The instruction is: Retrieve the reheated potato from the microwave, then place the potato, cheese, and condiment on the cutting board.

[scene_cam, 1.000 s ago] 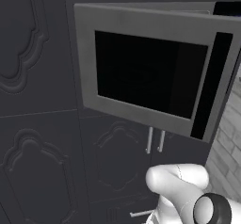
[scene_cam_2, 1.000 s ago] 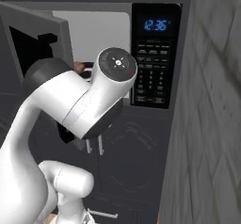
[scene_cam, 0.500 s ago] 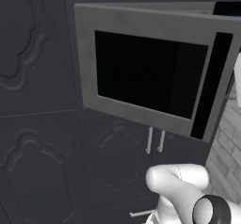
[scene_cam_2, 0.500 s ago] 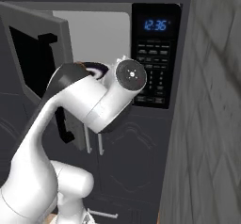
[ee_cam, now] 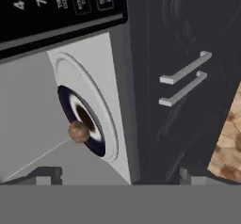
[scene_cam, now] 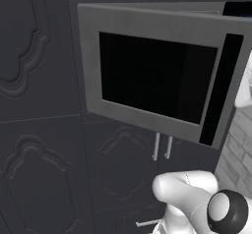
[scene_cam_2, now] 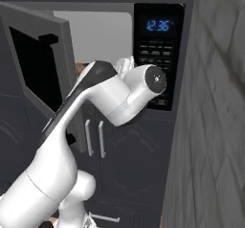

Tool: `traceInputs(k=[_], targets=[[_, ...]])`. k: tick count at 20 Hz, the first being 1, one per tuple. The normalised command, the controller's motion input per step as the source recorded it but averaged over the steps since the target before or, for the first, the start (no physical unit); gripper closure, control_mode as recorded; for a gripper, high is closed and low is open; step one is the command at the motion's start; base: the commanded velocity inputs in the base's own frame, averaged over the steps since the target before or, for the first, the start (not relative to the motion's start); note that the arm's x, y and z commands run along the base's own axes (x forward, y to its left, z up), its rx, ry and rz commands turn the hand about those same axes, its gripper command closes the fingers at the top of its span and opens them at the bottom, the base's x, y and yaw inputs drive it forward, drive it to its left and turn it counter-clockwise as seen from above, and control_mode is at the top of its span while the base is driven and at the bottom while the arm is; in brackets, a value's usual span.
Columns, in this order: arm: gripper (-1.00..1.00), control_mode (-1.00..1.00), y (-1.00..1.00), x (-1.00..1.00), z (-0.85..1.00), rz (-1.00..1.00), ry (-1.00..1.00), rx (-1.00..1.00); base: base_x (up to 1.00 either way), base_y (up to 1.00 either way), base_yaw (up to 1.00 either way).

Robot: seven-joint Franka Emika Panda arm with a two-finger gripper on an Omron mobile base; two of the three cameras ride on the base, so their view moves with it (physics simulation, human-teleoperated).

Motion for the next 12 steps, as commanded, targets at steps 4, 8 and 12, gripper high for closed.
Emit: traceInputs(k=[4, 8, 12], targets=[[-1.00, -1.00, 0.01, 0.18, 0.00, 0.24, -0.07, 0.09, 0.00, 0.00, 0.00], [-1.00, -1.00, 0.10, 0.02, 0.00, 0.24, -0.11, 0.07, 0.00, 0.00, 0.00], [-1.00, -1.00, 0.25, 0.00, 0.00, 0.22, -0.15, 0.03, 0.00, 0.00, 0.00]])
